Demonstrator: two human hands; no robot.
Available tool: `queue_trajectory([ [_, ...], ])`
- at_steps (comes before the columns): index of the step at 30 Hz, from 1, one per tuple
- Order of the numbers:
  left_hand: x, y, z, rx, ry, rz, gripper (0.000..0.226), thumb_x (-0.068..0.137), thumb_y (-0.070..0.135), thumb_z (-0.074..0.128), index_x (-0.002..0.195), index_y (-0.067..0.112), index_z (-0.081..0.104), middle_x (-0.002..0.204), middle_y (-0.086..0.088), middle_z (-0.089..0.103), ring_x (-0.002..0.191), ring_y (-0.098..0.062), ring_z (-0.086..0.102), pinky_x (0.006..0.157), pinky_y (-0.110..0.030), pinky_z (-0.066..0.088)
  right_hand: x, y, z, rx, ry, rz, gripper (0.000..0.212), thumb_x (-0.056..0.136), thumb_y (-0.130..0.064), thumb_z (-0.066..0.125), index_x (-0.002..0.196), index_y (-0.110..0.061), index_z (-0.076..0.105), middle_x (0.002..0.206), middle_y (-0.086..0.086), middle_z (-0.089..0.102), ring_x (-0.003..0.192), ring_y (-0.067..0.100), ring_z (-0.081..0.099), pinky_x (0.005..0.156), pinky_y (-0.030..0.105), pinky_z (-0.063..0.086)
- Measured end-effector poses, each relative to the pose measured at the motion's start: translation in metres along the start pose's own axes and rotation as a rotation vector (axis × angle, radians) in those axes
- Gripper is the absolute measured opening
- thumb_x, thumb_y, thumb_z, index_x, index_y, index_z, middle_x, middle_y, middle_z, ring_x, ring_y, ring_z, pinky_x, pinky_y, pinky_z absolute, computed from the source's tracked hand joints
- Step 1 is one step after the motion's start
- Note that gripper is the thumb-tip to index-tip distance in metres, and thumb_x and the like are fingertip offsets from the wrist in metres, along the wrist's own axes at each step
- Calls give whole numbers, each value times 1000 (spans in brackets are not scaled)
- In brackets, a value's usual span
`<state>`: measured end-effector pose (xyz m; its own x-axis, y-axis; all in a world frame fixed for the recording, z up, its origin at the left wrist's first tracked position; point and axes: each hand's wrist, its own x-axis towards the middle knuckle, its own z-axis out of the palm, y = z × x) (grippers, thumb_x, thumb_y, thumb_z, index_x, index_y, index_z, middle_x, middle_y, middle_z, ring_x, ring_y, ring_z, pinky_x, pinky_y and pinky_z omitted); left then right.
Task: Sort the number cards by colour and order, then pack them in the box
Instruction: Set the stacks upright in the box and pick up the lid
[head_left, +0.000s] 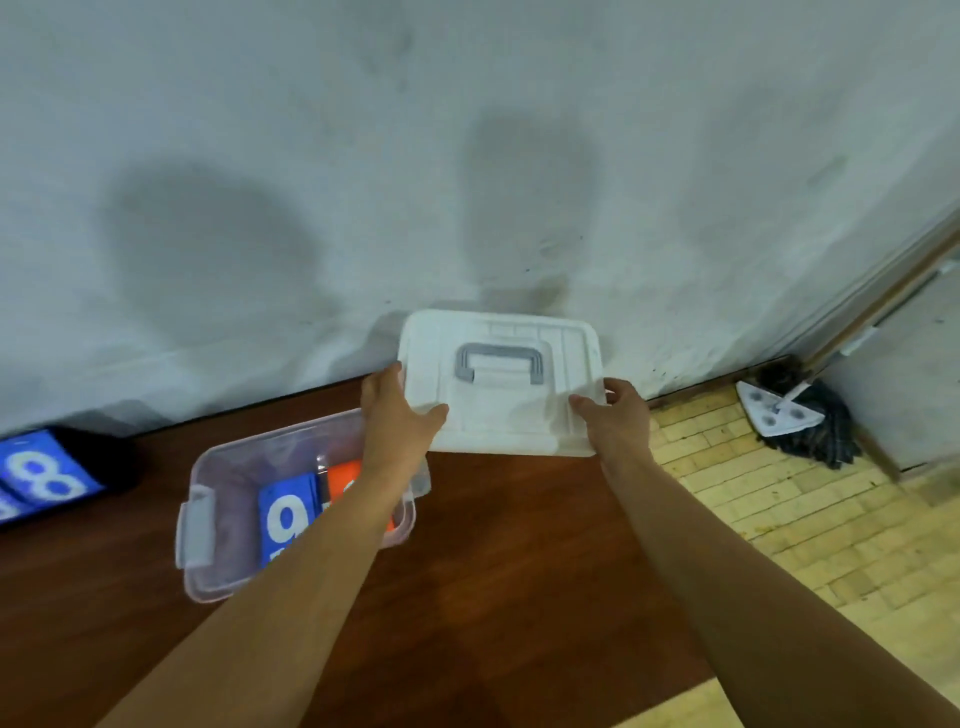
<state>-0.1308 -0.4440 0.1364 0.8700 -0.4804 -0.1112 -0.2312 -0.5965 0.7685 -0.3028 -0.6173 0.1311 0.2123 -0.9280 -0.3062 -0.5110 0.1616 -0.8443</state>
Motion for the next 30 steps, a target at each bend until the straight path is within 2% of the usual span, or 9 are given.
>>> queue_trajectory([
  [3, -3, -12, -52, 23, 47, 21, 73, 77, 20, 79, 139, 8, 44, 139, -13, 40, 131, -27, 40, 106, -31, 33, -35, -27, 23, -79, -35, -130, 49, 78, -23, 76, 124, -19, 57, 112, 5, 61, 97, 25, 62, 85, 43, 57],
  [6, -9, -37, -102, 53, 82, 7, 68, 78, 23, 77, 136, 8, 45, 138, -13, 41, 129, -29, 42, 106, -36, 36, -72, -44, 52, -202, -63, -237, 50, 78, -29, 75, 123, -20, 58, 110, 1, 60, 101, 25, 59, 89, 48, 54],
  [11, -28, -103, -163, 107, 116, -36, 64, 77, 28, 79, 131, 9, 51, 135, -12, 49, 125, -27, 46, 99, -34, 40, -126, -49, 102, -318, -192, -306, 42, 85, -20, 70, 124, -15, 57, 107, -4, 51, 107, 22, 55, 94, 40, 51],
  [13, -37, -129, -177, 106, 110, -76, 62, 77, 27, 79, 130, 9, 52, 135, -11, 48, 123, -24, 47, 95, -31, 42, -142, -42, 122, -359, -222, -309, 42, 87, -21, 68, 127, -17, 56, 114, -2, 52, 110, 21, 54, 96, 40, 51],
  [19, -51, -183, -185, 107, 70, -157, 60, 79, 26, 77, 131, 10, 51, 139, -7, 42, 128, -22, 41, 104, -37, 40, -165, -18, 163, -516, -261, -312, 36, 96, -21, 54, 132, -16, 52, 126, 3, 52, 118, 26, 48, 102, 44, 46],
  [23, -55, -203, -182, 138, 39, -241, 66, 83, 28, 74, 139, 9, 44, 146, -7, 36, 135, -24, 35, 109, -40, 37, -169, -4, 180, -595, -300, -278, 49, 97, -23, 55, 143, -18, 42, 131, 1, 50, 122, 23, 44, 105, 45, 44],
  [30, -54, -216, -171, 178, 3, -273, 72, 85, 36, 71, 143, 12, 37, 150, -7, 31, 138, -26, 32, 108, -43, 39, -157, 6, 191, -575, -275, -242, 46, 94, -19, 56, 139, -17, 48, 118, -1, 51, 111, 22, 54, 96, 45, 53],
])
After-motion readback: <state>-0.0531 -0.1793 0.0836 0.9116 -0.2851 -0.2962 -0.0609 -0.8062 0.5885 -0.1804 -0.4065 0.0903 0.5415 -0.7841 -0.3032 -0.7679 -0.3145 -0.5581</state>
